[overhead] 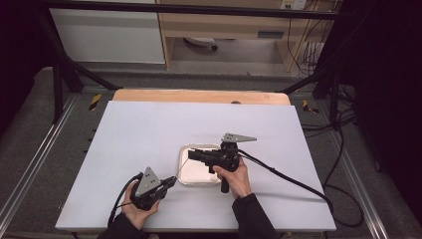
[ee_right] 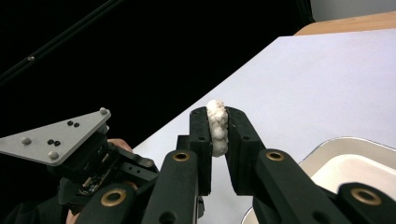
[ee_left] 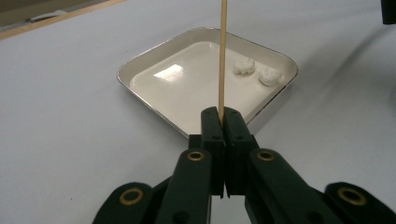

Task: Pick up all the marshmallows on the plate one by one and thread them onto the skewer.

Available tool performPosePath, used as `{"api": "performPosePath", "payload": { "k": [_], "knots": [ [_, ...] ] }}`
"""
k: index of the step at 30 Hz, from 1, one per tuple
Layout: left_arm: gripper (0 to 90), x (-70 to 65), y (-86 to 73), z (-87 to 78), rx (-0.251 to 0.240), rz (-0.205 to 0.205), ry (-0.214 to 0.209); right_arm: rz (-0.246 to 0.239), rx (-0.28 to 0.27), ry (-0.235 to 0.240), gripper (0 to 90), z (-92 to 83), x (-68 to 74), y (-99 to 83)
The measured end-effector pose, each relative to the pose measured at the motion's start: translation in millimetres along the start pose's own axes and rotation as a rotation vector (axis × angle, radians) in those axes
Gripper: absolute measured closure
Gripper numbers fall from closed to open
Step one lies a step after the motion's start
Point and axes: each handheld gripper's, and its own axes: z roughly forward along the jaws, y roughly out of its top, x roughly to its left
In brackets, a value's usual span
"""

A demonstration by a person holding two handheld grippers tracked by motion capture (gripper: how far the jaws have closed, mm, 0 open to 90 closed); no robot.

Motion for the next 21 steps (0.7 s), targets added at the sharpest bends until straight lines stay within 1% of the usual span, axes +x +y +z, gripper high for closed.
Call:
{"api": "performPosePath", "payload": {
  "k": [6, 7, 8, 9, 10, 11, 12, 21],
  "knots": [
    [89.0, -0.1, -0.5, 0.8, 0.009, 0.002, 0.001, -0.018, 0.001, -0.006, 82.6, 0.8, 1.0, -2.8],
    [89.1, 0.8, -0.1, 1.9, -0.001, 0.015, -0.003, -0.019, 0.001, -0.007, 82.6, 1.0, 1.1, -3.0],
    [89.1, -0.4, -0.5, 1.1, 0.012, 0.003, -0.001, -0.02, 0.003, -0.007, 82.6, 1.0, 1.2, -3.2],
    [89.1, -0.6, -0.4, 1.2, 0.012, 0.004, -0.001, -0.023, 0.004, -0.007, 82.7, 1.0, 1.3, -3.4],
    [89.1, 0.2, 0.2, 2.5, 0.003, 0.016, -0.003, -0.026, 0.003, -0.007, 82.7, 1.0, 1.4, -3.6],
    [89.1, -0.1, 0.1, 2.7, 0.005, 0.015, -0.002, -0.029, 0.002, -0.006, 82.7, 1.1, 1.5, -3.8],
    [89.1, -1.2, -0.4, 2.0, 0.016, 0.003, -0.002, -0.029, 0.003, -0.007, 82.8, 1.3, 1.3, -4.1],
    [89.1, -1.3, -0.2, 1.7, 0.014, -0.001, -0.006, -0.044, 0.002, -0.007, 82.9, 1.7, 2.1, -6.2]
  ]
}}
